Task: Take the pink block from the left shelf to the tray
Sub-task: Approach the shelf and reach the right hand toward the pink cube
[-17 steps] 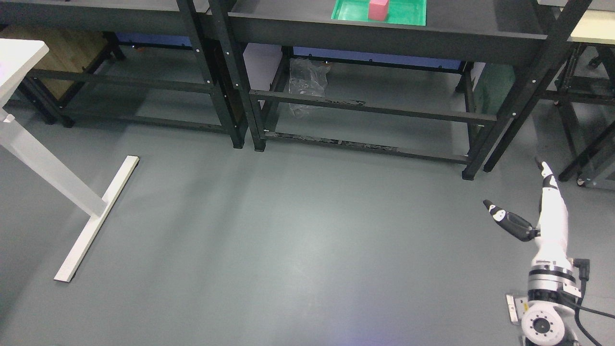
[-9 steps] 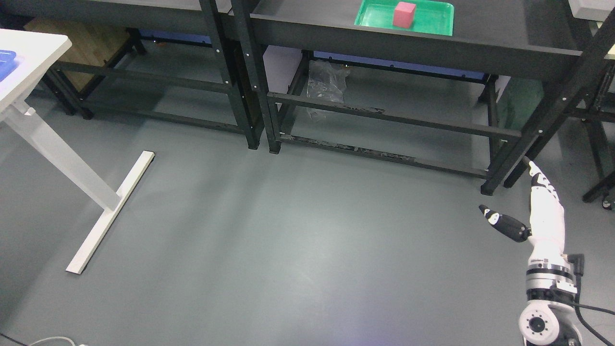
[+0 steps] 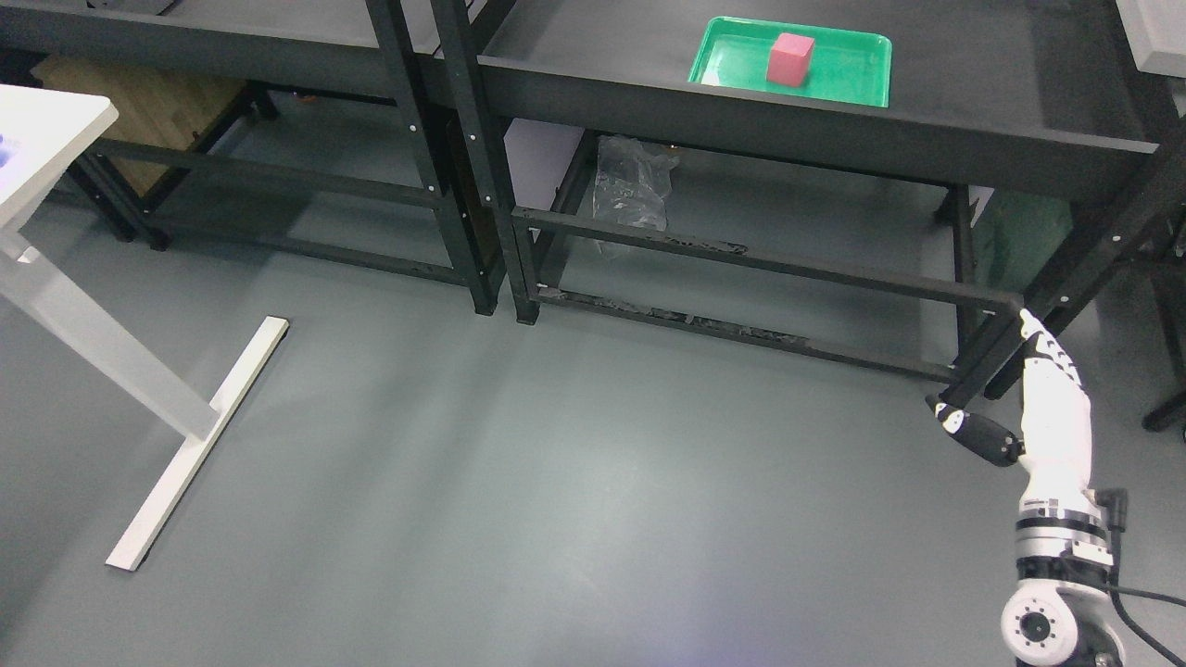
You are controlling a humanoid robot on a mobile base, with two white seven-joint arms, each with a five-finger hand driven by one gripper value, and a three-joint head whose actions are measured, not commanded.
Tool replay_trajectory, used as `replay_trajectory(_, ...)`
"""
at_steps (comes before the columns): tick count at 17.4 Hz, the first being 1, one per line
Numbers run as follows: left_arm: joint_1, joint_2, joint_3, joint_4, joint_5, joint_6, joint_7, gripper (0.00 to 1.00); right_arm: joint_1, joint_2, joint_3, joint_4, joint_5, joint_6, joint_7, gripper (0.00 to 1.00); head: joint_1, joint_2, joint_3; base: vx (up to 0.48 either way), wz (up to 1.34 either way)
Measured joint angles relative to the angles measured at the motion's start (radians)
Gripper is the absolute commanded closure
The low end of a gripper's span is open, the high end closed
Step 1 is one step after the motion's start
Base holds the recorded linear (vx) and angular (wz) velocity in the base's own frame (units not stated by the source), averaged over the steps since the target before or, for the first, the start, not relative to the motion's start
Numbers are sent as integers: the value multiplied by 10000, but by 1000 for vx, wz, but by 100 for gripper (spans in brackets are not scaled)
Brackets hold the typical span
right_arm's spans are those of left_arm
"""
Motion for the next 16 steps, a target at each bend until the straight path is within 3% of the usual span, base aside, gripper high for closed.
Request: replay_trajectory(16,-2,0,0,0,0,0,0,0,3,-43,22,1,3,-26,-6,2,0,0,0,283,-83)
